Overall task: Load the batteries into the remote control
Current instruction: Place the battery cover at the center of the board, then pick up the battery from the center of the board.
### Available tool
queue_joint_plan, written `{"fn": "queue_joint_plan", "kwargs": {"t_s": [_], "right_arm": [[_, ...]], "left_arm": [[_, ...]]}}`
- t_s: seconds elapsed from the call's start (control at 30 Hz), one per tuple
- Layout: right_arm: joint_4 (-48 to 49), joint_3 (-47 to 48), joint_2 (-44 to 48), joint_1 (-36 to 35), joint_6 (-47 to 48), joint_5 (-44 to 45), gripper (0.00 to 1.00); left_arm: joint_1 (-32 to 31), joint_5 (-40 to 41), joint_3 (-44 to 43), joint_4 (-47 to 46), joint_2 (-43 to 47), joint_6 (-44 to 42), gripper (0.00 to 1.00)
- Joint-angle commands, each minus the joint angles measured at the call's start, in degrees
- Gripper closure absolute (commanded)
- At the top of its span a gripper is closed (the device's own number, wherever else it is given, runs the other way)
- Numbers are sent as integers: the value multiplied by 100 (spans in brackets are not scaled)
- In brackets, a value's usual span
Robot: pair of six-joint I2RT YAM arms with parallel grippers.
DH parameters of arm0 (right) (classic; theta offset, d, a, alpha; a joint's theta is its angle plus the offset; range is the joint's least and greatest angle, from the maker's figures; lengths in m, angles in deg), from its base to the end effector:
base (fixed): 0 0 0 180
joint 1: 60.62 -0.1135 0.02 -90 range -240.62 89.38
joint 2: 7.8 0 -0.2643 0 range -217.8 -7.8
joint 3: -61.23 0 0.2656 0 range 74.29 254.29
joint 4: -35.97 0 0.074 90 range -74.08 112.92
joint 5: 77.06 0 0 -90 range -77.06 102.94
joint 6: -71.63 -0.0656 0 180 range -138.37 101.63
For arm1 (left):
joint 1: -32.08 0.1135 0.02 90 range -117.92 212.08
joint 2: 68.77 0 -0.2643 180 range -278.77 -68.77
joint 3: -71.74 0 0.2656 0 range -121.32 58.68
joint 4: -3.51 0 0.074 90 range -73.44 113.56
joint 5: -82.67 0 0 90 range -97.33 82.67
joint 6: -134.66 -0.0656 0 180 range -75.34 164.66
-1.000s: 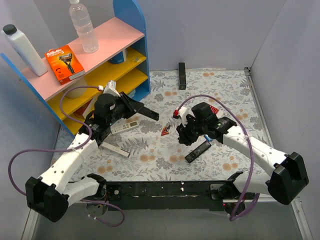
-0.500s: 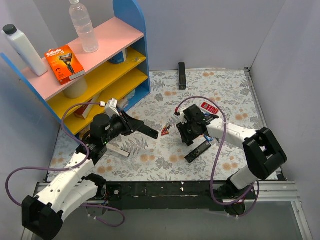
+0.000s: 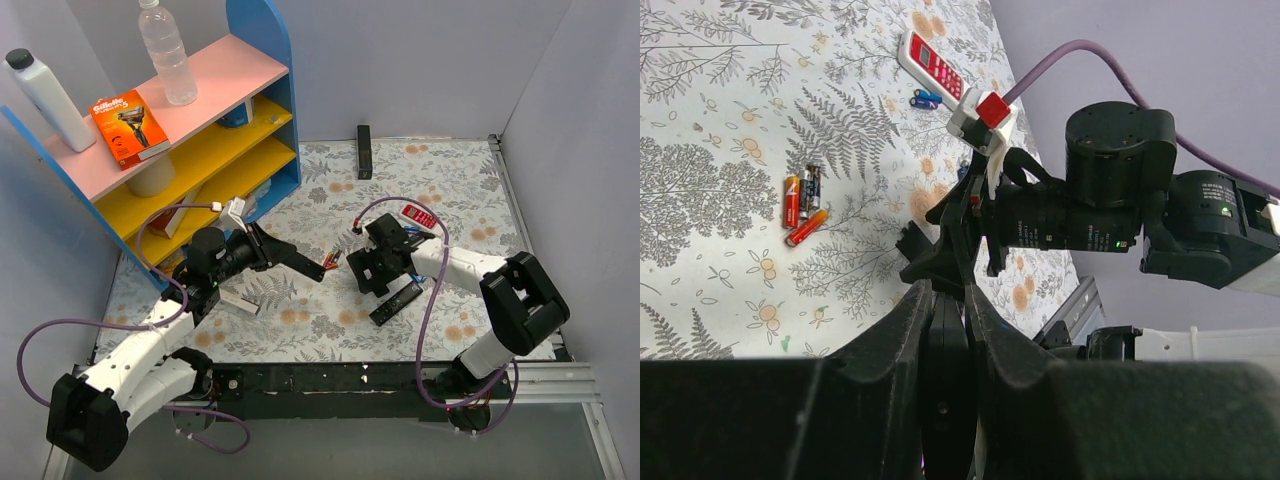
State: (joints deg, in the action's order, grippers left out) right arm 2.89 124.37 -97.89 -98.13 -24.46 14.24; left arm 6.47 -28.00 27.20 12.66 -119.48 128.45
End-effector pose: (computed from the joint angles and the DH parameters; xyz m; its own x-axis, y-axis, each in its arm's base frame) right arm 0.2602 0.1979 0.1365 -0.7469 -0.4396 -0.4988 -0.5235 0.8514 0.0335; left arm 0.2130 -0.1278 0.2537 -0.7330 -0.6801 -0.0116 -0.1599 0.1889 -0.9689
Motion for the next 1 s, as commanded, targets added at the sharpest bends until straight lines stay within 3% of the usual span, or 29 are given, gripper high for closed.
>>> {"fn": "queue_joint_plan", "kwargs": {"t_s": [0.0, 0.23, 0.43, 0.77, 0.97], "right_arm": [[-474, 325, 595, 8, -261, 177, 4], [-1081, 889, 1229, 174, -692, 827, 2], [-1318, 704, 1476, 1052, -1042, 706, 6], [-1117, 511, 1178, 2204, -1615, 442, 36], [-1046, 651, 607, 2433, -1685, 502, 55]], "left_arm": [[-15, -280, 28, -366, 27, -73, 100], [-6, -280, 37, -410, 185, -161, 100], [-6, -464, 168, -576, 282, -152, 100], [-6, -948, 415, -1174, 255, -56, 100], [-6, -939, 459, -1131, 326, -82, 100]]}}
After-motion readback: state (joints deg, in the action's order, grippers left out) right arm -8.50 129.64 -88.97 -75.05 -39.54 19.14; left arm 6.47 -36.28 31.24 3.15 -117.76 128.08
